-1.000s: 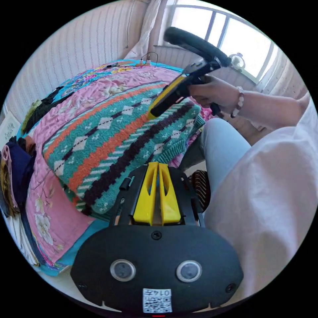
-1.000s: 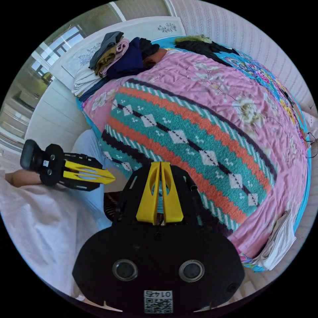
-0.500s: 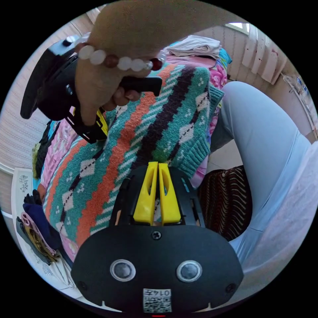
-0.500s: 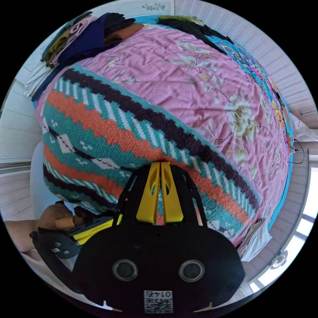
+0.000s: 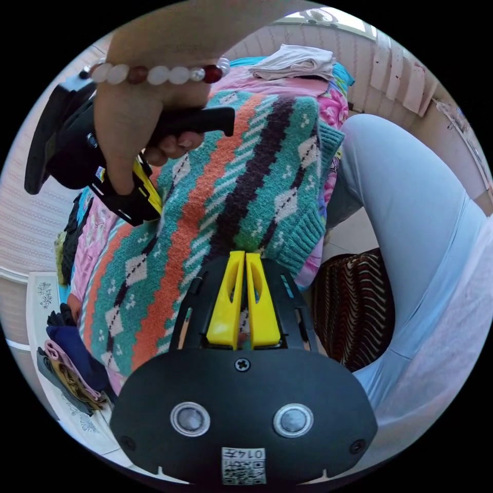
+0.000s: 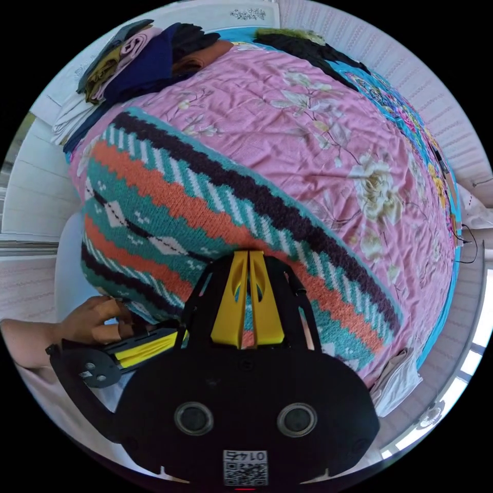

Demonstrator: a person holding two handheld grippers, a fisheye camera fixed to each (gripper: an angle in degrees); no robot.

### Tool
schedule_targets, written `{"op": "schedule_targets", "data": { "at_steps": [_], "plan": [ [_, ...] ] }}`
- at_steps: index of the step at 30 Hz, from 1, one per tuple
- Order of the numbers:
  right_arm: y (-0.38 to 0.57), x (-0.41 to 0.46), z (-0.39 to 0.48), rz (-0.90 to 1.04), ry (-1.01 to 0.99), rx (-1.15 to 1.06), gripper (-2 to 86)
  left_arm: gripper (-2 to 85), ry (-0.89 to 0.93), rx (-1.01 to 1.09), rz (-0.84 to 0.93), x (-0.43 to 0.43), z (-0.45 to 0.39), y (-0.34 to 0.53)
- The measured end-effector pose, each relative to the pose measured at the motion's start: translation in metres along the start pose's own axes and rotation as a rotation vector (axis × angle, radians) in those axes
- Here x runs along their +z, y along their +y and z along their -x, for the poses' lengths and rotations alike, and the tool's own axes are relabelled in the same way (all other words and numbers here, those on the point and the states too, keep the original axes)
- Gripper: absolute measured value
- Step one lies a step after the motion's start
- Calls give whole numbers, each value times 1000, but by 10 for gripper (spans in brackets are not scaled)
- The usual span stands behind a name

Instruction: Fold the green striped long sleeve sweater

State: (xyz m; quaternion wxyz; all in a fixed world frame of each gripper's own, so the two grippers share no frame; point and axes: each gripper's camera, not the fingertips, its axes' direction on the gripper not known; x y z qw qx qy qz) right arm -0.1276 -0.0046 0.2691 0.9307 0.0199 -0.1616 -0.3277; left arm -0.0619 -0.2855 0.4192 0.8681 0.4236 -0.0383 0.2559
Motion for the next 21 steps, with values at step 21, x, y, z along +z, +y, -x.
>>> {"op": "schedule_targets", "data": {
  "at_steps": [21],
  "plan": [
    [6,14,-2,-23,73,-41,-6,-10,299,-186,-41,56,69,-28]
  ]
}}
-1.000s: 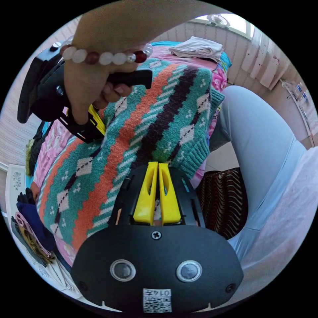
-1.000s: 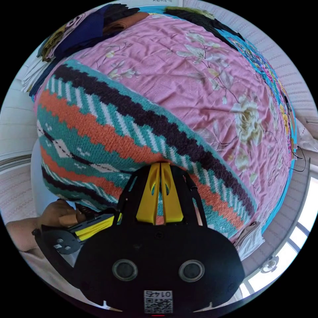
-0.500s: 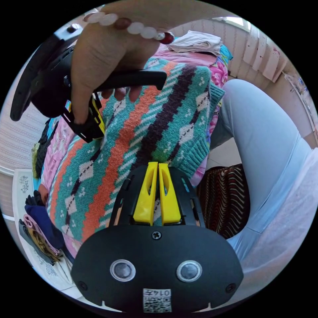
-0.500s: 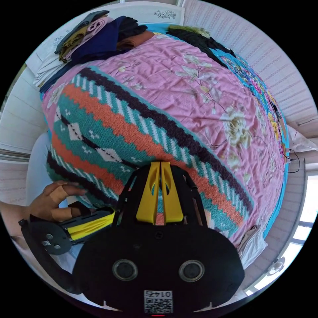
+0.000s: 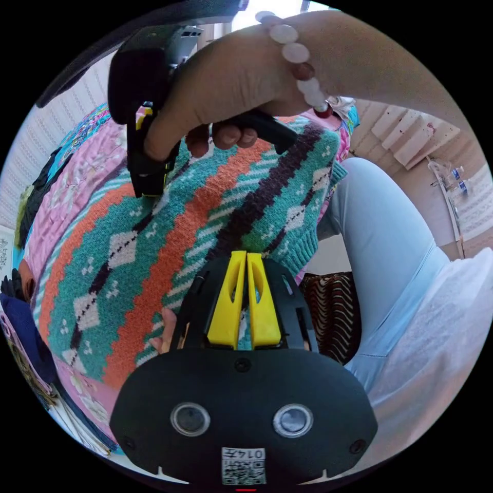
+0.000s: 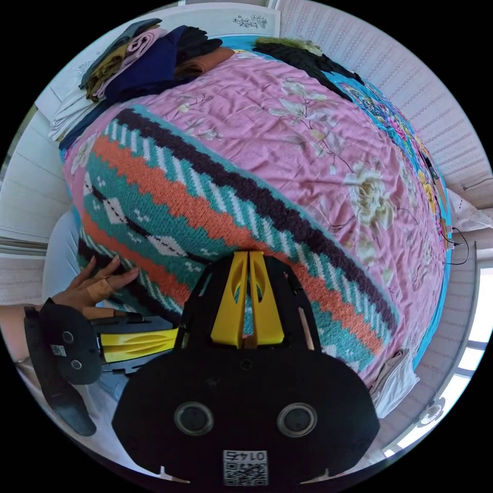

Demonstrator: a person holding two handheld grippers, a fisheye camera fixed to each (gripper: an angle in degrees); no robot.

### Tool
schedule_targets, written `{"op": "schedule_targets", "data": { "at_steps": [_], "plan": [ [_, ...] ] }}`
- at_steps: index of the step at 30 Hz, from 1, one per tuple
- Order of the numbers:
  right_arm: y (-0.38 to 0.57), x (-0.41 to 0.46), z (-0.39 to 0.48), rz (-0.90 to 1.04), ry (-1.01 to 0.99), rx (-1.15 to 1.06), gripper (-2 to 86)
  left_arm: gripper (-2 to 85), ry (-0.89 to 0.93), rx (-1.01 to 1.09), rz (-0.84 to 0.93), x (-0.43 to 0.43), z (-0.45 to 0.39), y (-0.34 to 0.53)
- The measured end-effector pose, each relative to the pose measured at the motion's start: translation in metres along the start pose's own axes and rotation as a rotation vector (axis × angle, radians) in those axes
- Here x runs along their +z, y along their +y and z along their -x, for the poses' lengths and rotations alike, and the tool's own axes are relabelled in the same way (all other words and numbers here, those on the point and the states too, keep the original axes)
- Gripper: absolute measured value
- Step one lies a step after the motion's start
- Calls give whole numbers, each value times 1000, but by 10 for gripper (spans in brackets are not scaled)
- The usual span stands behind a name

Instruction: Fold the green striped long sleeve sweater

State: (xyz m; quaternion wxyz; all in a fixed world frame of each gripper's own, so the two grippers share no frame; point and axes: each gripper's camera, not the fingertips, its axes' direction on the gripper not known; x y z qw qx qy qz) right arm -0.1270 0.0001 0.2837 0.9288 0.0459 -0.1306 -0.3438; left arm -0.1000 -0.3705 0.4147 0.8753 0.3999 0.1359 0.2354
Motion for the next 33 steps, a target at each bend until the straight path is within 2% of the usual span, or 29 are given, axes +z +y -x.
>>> {"op": "schedule_targets", "data": {
  "at_steps": [4,9,13,18,24,33],
  "plan": [
    [7,-16,-9,-8,6,-59,-9,-10,41,-27,14,-4,10,-9],
    [12,-42,-46,-66,-77,-45,-10,-10,119,-50,-60,-15,22,-19],
    [6,-32,-66,3,-135,-30,-10,-10,163,-77,-73,-11,33,-31],
    [7,-12,-82,92,-122,-81,-10,-10,175,-101,-56,5,44,-47],
    [15,0,-112,148,-141,-33,-10,-10,234,-127,-33,18,60,-69],
    [73,-10,-164,41,-181,27,-9,-10,270,-121,24,16,66,-100]
  ]
}}
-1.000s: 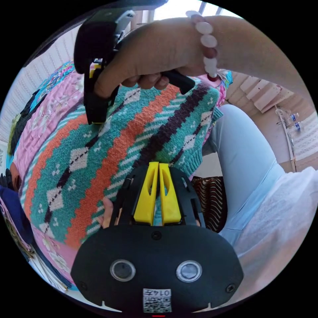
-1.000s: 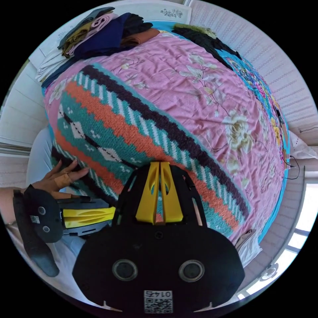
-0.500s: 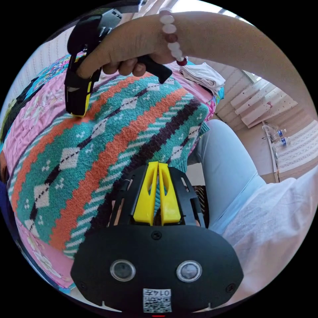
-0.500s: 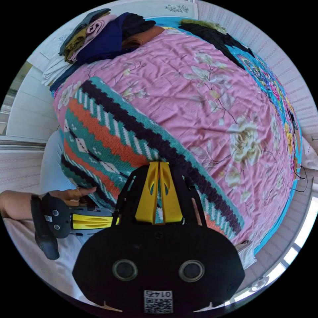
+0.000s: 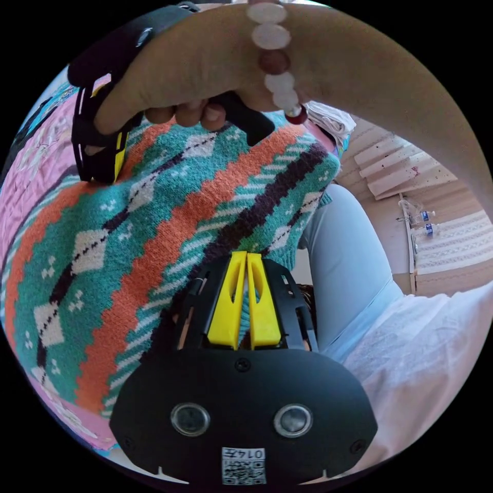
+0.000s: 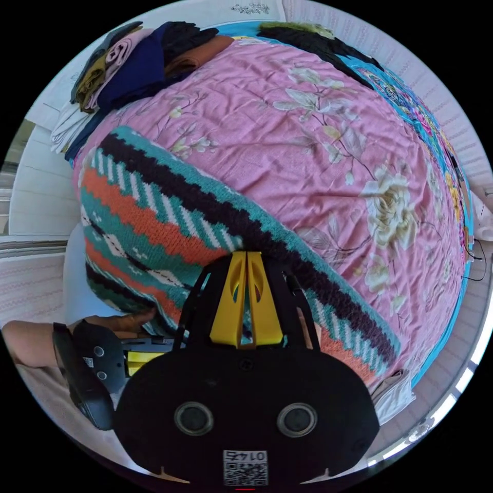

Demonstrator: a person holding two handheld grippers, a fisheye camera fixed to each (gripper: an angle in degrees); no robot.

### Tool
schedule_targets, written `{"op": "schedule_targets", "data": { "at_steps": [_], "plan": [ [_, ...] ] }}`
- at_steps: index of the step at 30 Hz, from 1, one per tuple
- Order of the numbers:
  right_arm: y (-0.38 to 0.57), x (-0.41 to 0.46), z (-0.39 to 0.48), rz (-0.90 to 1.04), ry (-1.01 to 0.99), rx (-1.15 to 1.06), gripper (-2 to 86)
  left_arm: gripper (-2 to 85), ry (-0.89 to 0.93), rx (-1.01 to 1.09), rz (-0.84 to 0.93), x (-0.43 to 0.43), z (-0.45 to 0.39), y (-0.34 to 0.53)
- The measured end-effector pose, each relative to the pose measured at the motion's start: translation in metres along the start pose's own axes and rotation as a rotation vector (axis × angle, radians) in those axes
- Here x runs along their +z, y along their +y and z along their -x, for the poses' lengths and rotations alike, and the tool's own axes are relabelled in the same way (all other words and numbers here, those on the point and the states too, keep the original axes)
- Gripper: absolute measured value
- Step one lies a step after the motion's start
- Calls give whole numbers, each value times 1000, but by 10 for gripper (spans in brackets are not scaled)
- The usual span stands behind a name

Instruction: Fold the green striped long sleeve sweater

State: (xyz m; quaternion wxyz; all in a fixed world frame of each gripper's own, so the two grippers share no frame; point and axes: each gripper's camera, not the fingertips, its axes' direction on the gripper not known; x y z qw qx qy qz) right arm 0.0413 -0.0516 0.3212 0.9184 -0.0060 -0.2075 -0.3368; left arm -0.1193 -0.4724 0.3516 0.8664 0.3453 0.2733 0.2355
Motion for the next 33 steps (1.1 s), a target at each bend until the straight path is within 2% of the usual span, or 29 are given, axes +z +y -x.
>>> {"op": "schedule_targets", "data": {
  "at_steps": [1,5,8,11,14,17,20,23,25,27,33],
  "plan": [
    [8,-5,-6,-30,-26,13,-9,-10,-12,16,-5,-2,-3,0],
    [111,-53,-63,-369,-256,170,-5,-10,-100,89,-108,-25,-28,13],
    [218,-70,-106,-502,-219,411,22,-9,-121,67,-167,-38,-34,13],
    [312,-61,-142,-506,-327,606,112,-6,-70,34,-221,-49,-35,-5],
    [375,-45,-156,-461,-415,719,139,7,-101,92,-261,-59,-46,-36],
    [410,-34,-156,-460,-346,840,174,57,-104,174,-179,-60,-62,-82],
    [417,-19,-162,-447,-359,901,222,109,-127,214,-135,-60,-80,-126],
    [415,-6,-168,-416,-418,876,210,137,-135,263,-96,-57,-103,-162],
    [415,3,-171,-420,-473,870,202,145,-178,304,-63,-52,-117,-180],
    [419,4,-172,-411,-445,883,195,150,-272,340,-28,-45,-129,-202],
    [438,3,-168,-412,-459,888,163,174,-330,269,2,-40,-131,-258]
  ]
}}
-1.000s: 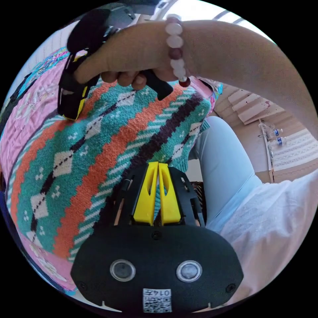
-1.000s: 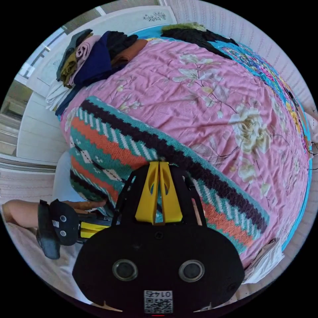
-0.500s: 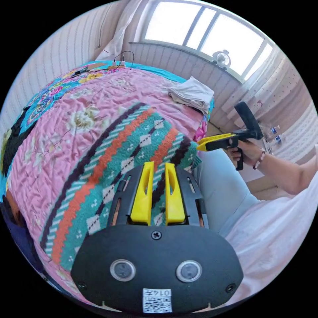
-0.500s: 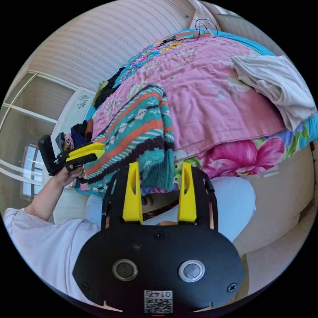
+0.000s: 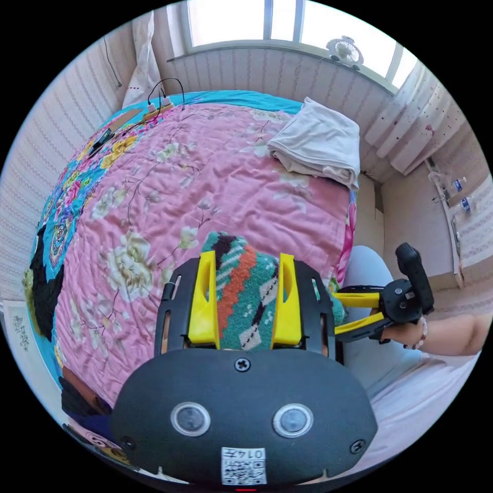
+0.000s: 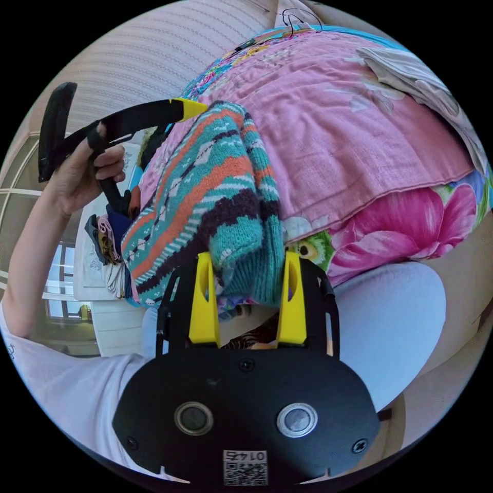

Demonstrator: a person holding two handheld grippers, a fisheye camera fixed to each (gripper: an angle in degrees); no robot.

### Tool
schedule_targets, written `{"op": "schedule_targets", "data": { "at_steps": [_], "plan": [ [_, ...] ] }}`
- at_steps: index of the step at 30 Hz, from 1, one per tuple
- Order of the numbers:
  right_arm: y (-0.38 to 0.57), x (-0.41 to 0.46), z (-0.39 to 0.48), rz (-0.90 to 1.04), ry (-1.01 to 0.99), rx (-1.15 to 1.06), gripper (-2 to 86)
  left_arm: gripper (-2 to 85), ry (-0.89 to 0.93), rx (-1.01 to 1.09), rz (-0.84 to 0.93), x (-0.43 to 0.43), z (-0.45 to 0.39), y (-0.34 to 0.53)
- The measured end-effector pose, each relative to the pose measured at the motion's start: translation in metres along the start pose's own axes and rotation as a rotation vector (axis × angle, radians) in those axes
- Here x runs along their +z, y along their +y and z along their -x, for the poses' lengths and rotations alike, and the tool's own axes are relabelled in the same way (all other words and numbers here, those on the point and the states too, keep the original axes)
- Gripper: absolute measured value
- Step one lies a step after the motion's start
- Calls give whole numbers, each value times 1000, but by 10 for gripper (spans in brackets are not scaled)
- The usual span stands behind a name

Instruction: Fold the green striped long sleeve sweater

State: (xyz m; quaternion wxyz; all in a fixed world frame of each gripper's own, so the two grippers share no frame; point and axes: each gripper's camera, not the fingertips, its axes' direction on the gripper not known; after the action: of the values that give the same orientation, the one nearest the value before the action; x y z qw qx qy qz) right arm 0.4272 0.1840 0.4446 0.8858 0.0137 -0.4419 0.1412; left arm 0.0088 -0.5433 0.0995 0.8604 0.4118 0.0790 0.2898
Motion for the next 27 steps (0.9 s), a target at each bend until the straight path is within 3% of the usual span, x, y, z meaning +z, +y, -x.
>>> {"op": "schedule_targets", "data": {
  "at_steps": [3,5,13,20,25,27],
  "plan": [
    [10,-2,0,13,-53,-15,110,181,-68,-87,133,24,6,-5],
    [19,-7,2,-2,-78,-17,89,181,-55,-138,123,24,6,-1],
    [61,-26,31,-66,-96,-200,63,89,-93,8,114,-10,-12,29],
    [115,-34,122,-159,-71,-544,59,64,-203,93,-112,-115,-16,110],
    [141,-22,202,-113,-194,-823,57,55,-229,-90,-321,-210,14,221],
    [157,-1,259,-26,-237,-1042,53,52,-236,-239,-414,-254,32,298]
  ]
}}
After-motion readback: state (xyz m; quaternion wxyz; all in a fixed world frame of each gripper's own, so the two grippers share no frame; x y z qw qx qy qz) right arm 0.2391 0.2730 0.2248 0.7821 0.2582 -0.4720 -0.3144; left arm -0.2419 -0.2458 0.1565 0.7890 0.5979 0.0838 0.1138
